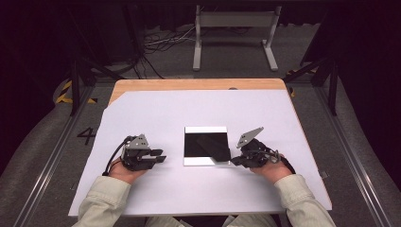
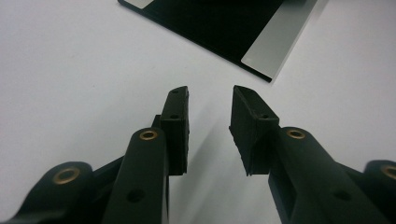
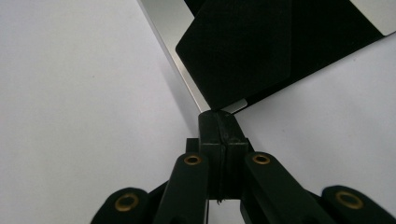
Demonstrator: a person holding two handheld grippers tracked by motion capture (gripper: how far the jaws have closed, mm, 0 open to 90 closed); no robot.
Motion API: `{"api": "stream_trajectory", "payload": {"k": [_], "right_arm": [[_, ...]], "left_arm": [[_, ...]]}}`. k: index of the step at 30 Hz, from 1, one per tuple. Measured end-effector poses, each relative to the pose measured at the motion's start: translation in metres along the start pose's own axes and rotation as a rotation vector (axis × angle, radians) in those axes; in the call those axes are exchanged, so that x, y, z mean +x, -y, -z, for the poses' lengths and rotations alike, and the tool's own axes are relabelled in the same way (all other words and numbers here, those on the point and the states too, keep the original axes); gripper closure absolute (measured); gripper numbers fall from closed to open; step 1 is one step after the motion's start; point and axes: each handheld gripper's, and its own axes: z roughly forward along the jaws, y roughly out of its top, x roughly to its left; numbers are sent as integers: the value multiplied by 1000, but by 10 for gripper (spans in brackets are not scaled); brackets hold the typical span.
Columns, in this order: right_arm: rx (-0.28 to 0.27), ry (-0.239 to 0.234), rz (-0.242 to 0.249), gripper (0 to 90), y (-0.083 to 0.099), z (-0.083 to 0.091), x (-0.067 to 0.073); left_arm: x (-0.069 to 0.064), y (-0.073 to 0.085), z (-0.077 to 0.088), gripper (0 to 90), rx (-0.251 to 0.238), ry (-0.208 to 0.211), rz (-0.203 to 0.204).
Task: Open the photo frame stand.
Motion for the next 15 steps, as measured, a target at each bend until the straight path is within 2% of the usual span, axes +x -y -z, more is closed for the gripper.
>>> {"api": "stream_trajectory", "payload": {"k": [11,15], "right_arm": [[-77,14,3,899,-3,11,2],[-130,12,-4,900,-3,13,2]], "left_arm": [[1,1,-2,667,8,-3,2],[0,1,-1,665,8,-5,6]]}}
